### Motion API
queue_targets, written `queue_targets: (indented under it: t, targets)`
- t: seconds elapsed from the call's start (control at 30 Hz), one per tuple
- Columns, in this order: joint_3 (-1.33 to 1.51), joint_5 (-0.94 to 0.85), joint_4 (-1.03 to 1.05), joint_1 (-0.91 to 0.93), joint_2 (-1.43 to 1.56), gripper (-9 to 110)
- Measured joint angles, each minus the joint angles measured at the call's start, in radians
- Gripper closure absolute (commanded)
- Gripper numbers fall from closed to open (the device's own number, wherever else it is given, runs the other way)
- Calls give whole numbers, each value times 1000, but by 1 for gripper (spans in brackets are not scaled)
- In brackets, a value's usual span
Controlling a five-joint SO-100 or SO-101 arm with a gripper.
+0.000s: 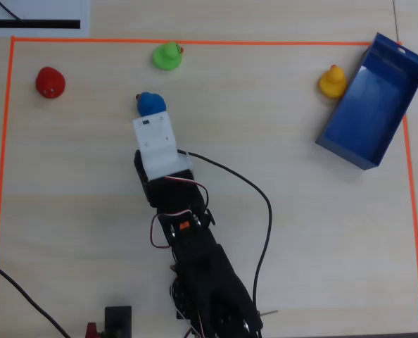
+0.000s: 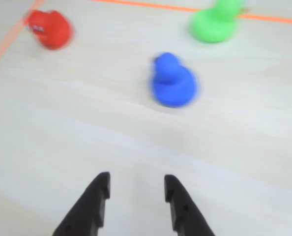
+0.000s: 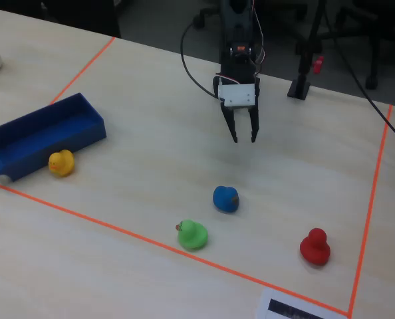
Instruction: Grasp red duck and put it into box.
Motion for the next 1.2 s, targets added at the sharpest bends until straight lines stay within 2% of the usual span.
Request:
queue_targets:
  t: [0.13,0.33,0.6,1.2]
  targets:
    - [-261,86,-11,-89,-301,80]
    - [-449,52,-408,-141,-663,75]
    - [-575,48,-669,-176,-997,75]
    - [-1186,49,-698,-201,-1608,72]
